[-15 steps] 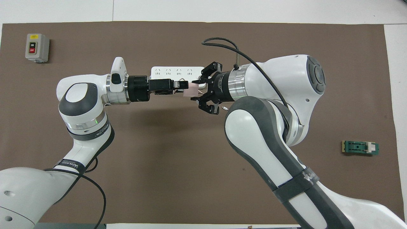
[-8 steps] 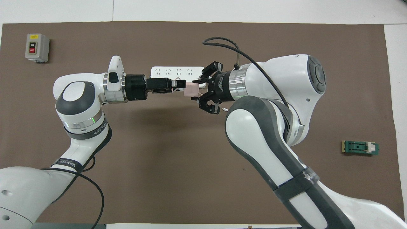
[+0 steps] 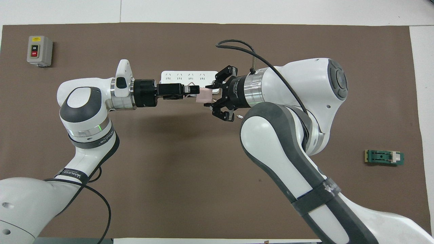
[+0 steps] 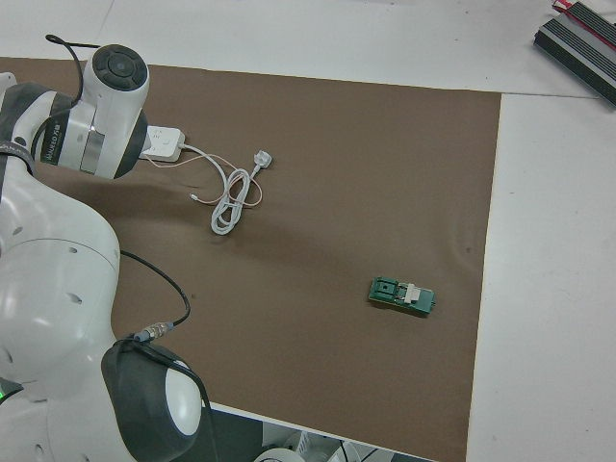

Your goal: Plug charger into power strip

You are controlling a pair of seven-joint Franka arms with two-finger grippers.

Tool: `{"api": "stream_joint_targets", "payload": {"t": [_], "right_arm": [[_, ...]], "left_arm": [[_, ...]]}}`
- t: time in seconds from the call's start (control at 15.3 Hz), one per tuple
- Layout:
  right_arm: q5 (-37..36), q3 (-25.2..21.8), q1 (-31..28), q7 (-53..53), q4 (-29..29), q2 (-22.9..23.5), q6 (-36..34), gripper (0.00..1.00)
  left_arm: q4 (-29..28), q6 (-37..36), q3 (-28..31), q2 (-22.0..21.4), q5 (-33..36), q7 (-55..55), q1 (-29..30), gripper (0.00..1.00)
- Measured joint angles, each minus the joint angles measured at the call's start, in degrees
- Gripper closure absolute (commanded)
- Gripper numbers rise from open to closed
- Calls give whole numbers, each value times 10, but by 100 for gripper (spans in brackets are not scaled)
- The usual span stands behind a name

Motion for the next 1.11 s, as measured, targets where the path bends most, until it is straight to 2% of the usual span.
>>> {"api": "stream_joint_targets", "payload": {"t": [0.2,0.59,0.65,0.72,0.78,1.11], "right_arm": [[-2,0,0,0,-1,0,0,87],[-3,-1,0,0,-2,2,3,86],[-3,-1,0,0,-2,2,3,62],[-3,-1,0,0,-2,2,3,27],[-3,-1,0,0,-2,2,3,0],[-3,-1,0,-1,-2,1,3,0]], "left_arm": [[1,0,0,0,0,1,0,100],[3,1,-1,1,2,0,0,100],[3,1,-1,1,2,0,0,100],[3,1,-1,1,2,0,0,100],[3,1,-1,1,2,0,0,100],[3,9,-1,3,4,3,0,100]]}}
